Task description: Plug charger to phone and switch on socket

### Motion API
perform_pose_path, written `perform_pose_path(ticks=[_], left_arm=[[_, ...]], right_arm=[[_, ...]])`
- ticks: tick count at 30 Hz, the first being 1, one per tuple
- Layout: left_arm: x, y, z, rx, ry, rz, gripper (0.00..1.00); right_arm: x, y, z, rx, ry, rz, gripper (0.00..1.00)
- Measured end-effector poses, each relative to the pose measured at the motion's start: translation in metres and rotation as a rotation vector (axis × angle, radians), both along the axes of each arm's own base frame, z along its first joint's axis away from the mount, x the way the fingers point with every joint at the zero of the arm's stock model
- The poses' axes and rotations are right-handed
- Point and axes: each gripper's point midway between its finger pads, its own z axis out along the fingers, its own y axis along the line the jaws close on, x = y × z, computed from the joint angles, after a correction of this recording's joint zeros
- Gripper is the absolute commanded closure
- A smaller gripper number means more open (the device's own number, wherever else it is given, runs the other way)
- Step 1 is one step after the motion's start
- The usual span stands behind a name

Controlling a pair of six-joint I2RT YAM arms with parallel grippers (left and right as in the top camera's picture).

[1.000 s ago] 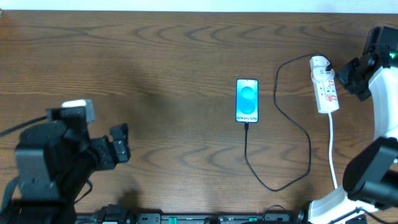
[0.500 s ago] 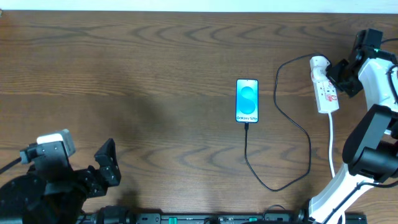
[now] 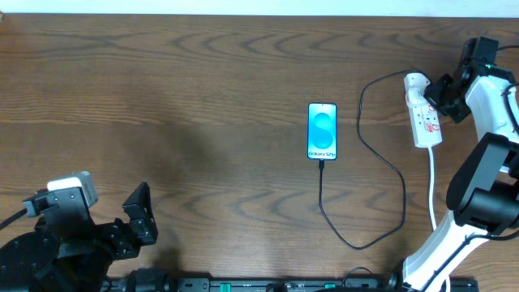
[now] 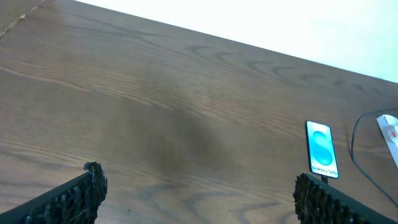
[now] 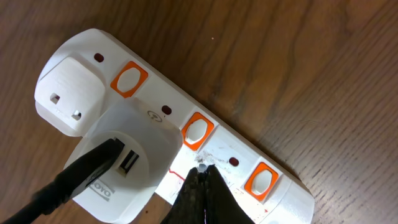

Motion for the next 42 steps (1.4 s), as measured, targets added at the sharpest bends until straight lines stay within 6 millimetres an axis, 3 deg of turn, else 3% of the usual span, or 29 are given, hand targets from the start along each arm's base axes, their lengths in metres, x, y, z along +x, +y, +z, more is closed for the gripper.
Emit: perform_pose_path(ticks=[12, 27, 34, 42], left_arm=[[0.0, 0.0, 0.0, 0.0, 0.001, 0.0, 0.02], [0.0, 0.0, 0.0, 0.0, 0.001, 0.0, 0.02], [0.0, 0.0, 0.0, 0.0, 0.002, 0.0, 0.02], [0.0, 0.0, 0.0, 0.0, 0.002, 0.0, 0.02]], right_arm=[[0.01, -0.002, -0.021, -0.003, -0.001, 0.019, 0.99], [0.018, -0.006, -0.02, -0.023, -0.03, 0.039, 0.99], [0.018, -0.006, -0.032, -0.051, -0.045, 0.044, 0.99], [0.017, -0.003, -0.033, -0.082, -0.046, 0.05, 0.99]])
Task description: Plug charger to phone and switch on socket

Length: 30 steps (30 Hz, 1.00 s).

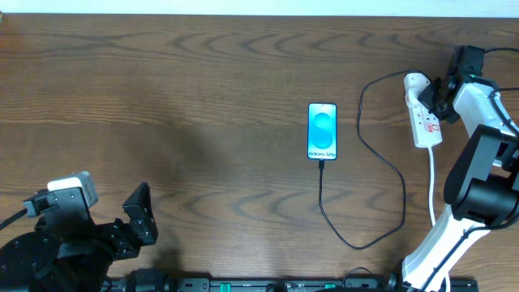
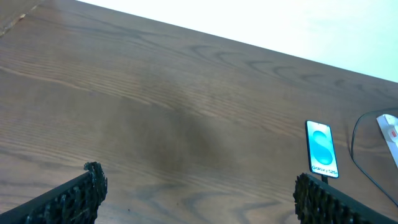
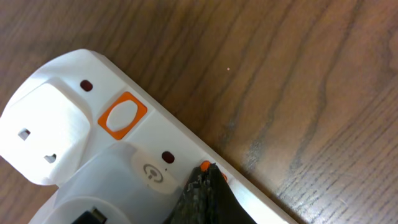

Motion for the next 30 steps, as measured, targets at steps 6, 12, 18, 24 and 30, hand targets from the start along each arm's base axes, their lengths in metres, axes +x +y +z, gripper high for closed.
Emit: perform_pose_path(ticks=[6, 12, 18, 24, 30], left_arm=[[0.0, 0.0, 0.0, 0.0, 0.001, 0.0, 0.02], [0.0, 0.0, 0.0, 0.0, 0.002, 0.0, 0.02], [0.0, 0.0, 0.0, 0.0, 0.002, 0.0, 0.02], [0.0, 0.0, 0.0, 0.0, 0.002, 0.001, 0.02], [0.0, 0.0, 0.0, 0.0, 0.002, 0.0, 0.02]], right_arm=[[-0.003, 0.005, 0.0, -0.002, 0.017, 0.014, 0.99], [-0.008, 0.013, 0.001, -0.009, 0.045, 0.027, 0.99], [-0.013, 0.035, 0.002, 0.016, 0.069, 0.086, 0.99], [-0.017, 0.043, 0.033, -0.037, 0.037, 0.105, 0.99], [-0.033, 0.027, 0.169, -0.19, -0.221, 0.001, 0.99]])
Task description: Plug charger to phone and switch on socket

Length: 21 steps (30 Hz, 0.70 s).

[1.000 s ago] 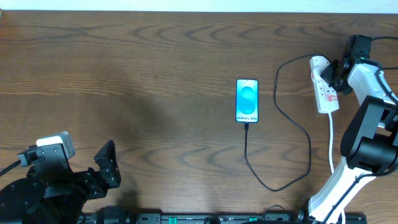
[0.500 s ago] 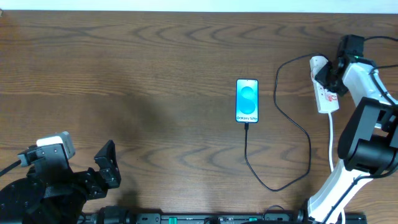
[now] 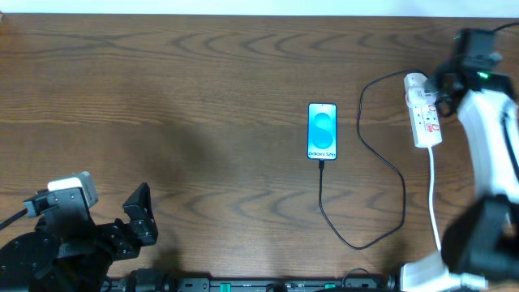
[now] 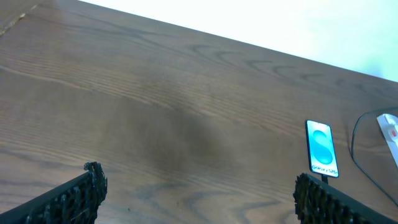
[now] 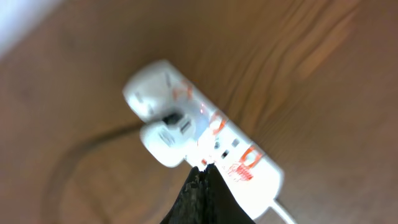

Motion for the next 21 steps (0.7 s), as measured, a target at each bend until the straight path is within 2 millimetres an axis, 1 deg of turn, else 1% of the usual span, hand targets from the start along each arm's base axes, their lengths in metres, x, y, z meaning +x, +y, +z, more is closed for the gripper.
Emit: perform_pose_path(ticks=[2, 4, 7, 8, 10, 11, 12, 14, 16, 17, 19, 21], left_arm=[[-0.001, 0.0, 0.0, 0.0, -0.003, 0.0, 0.02], [-0.003, 0.0, 0.001, 0.001, -0.011, 0.0, 0.02], [-0.01, -0.001, 0.004, 0.002, -0.036, 0.0, 0.02], [-0.012, -0.001, 0.005, 0.002, -0.043, 0.0, 0.02], [-0.018, -0.001, 0.007, 0.003, -0.066, 0.0, 0.02], [-0.023, -0.001, 0.009, 0.004, -0.082, 0.0, 0.02], [-0.025, -0.001, 0.01, 0.005, -0.093, 0.0, 0.02], [-0.033, -0.002, 0.013, 0.006, -0.122, 0.0, 0.02], [-0.041, -0.002, 0.016, 0.008, -0.156, 0.0, 0.02], [-0.046, -0.002, 0.017, 0.009, -0.174, 0.0, 0.02], [-0.055, -0.003, 0.02, 0.011, -0.208, 0.0, 0.02], [-0.064, -0.003, 0.023, 0.013, -0.246, 0.0, 0.02]], right_arm=[[-0.011, 0.0, 0.049, -0.024, -0.119, -0.021, 0.99], [-0.021, 0.002, 0.084, -0.031, -0.211, -0.024, 0.99], [-0.031, 0.012, 0.126, -0.015, -0.339, 0.004, 0.99], [-0.033, 0.016, 0.136, -0.007, -0.377, 0.017, 0.99], [-0.037, 0.025, 0.163, 0.011, -0.469, 0.058, 0.99], [-0.042, 0.032, 0.18, 0.02, -0.524, 0.086, 0.99], [-0.045, 0.036, 0.192, 0.027, -0.563, 0.107, 0.99], [-0.057, 0.049, 0.221, 0.04, -0.655, 0.16, 0.99], [-0.073, 0.06, 0.246, 0.047, -0.732, 0.209, 0.99], [-0.081, 0.065, 0.256, 0.049, -0.759, 0.228, 0.99], [-0.097, 0.073, 0.269, 0.046, -0.796, 0.264, 0.99], [-0.116, 0.081, 0.278, 0.038, -0.812, 0.297, 0.99]])
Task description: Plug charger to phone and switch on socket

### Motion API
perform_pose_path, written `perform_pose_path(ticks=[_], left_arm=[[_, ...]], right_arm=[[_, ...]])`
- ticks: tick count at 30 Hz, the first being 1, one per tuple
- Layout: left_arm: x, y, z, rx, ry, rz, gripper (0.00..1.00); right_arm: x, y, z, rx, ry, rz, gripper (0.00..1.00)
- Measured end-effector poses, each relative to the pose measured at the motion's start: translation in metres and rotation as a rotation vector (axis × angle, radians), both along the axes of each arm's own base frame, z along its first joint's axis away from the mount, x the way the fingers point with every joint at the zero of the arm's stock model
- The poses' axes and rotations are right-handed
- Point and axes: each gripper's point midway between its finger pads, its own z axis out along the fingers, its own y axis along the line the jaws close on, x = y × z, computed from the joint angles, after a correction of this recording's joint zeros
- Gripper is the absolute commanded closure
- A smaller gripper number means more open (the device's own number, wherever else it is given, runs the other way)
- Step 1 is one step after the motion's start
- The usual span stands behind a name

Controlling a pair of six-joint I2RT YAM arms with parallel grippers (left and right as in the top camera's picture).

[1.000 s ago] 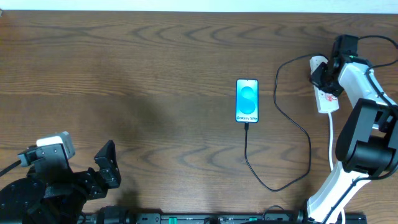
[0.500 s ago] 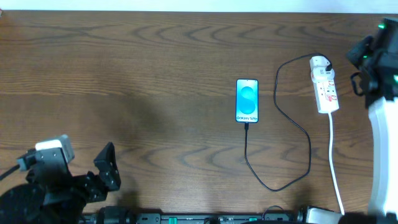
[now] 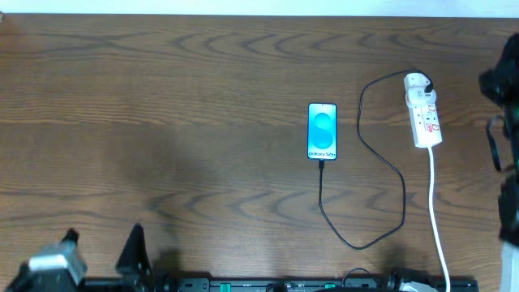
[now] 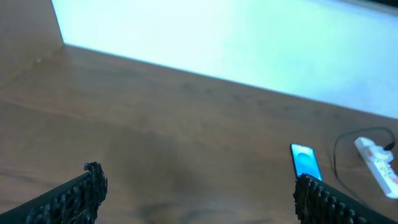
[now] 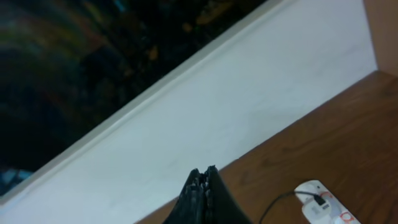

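The phone lies face up mid-table with a lit blue screen. A black cable runs from its near end in a loop to the charger in the white power strip. My right gripper is shut on nothing, tilted up toward the wall, with the strip low at its right. Its arm is a blur at the table's right edge. My left gripper is open wide and empty, low at the near left, with the phone far ahead.
The strip's white cord runs down to the table's near edge. A white wall stands behind the wooden table. The left arm sits at the near left corner.
My right gripper was just above the power strip and now is off to the table's right edge, pointing at the wall. My left arm has dropped back toward the near edge, its view tilted up.
My shut right fingertips first stood beside the strip's middle orange switch. They then rested on the switch beside the charger plug, and afterwards hung higher above the strip. Now both arms are away from the strip, and the phone and cable lie as before.
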Motion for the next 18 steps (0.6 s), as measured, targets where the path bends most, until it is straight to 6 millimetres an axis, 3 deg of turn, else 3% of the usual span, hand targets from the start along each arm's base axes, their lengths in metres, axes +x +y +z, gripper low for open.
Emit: perform_pose_path(ticks=[5, 9, 18], left_arm=[[-0.019, -0.001, 0.002, 0.003, -0.065, 0.0, 0.02], [-0.029, -0.001, -0.007, 0.002, -0.048, 0.0, 0.02], [-0.058, -0.003, -0.065, -0.009, 0.172, 0.0, 0.02]], right_arm=[[-0.027, 0.009, 0.019, -0.03, -0.062, 0.025, 0.99], [-0.042, 0.013, 0.029, -0.044, -0.099, 0.033, 0.99], [-0.053, 0.028, 0.035, -0.052, -0.126, 0.105, 0.99]])
